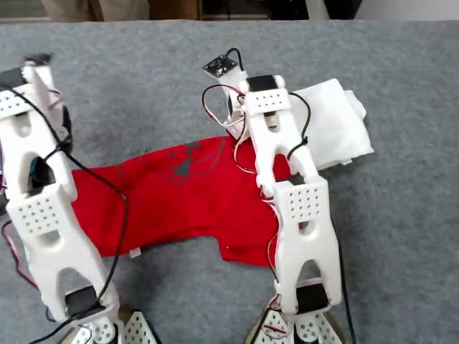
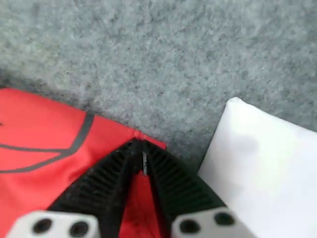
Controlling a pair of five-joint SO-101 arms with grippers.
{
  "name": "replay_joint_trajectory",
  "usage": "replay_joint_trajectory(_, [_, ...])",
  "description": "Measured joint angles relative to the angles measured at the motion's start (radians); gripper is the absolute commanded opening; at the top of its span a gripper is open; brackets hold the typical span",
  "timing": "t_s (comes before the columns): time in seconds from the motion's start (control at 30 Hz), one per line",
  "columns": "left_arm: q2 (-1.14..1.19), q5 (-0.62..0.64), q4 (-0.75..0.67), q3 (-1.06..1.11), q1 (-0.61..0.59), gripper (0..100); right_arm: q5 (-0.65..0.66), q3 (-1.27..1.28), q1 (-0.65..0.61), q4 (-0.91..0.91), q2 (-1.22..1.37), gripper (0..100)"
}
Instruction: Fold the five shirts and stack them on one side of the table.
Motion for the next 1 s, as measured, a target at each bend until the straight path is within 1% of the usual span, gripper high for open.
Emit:
replay_joint_trajectory(0.03, [-0.052, -0.005, -0.021, 0.103, 0.008, 2, 0.0, 0.0, 0.0, 0.0, 0.0, 0.2])
replay_joint_trajectory(0.13, [-0.204, -0.023, -0.146, 0.394, 0.009, 2, 0.0, 0.0, 0.0, 0.0, 0.0, 0.2])
replay_joint_trajectory(0.23, [-0.35, -0.069, -0.304, 0.694, 0.006, 2, 0.0, 0.0, 0.0, 0.0, 0.0, 0.2])
replay_joint_trajectory(0.33, [-0.457, -0.072, -0.486, 0.961, 0.0, 2, 0.0, 0.0, 0.0, 0.0, 0.0, 0.2])
replay_joint_trajectory(0.4, [-0.489, -0.049, -0.6, 1.076, -0.017, 2, 0.0, 0.0, 0.0, 0.0, 0.0, 0.2])
replay_joint_trajectory(0.5, [-0.514, -0.028, -0.66, 1.123, -0.023, 2, 0.0, 0.0, 0.0, 0.0, 0.0, 0.2])
replay_joint_trajectory(0.7, [-0.493, -0.018, -0.766, 1.129, -0.026, 2, 0.0, 0.0, 0.0, 0.0, 0.0, 0.2])
replay_joint_trajectory(0.77, [-0.488, -0.018, -0.772, 1.128, -0.028, 2, 0.0, 0.0, 0.0, 0.0, 0.0, 0.2])
replay_joint_trajectory(0.87, [-0.485, -0.018, -0.74, 1.1, -0.028, 2, 0.0, 0.0, 0.0, 0.0, 0.0, 0.2])
replay_joint_trajectory(1.0, [-0.473, -0.02, -0.595, 0.993, -0.028, 2, 0.0, 0.0, 0.0, 0.0, 0.0, 0.2])
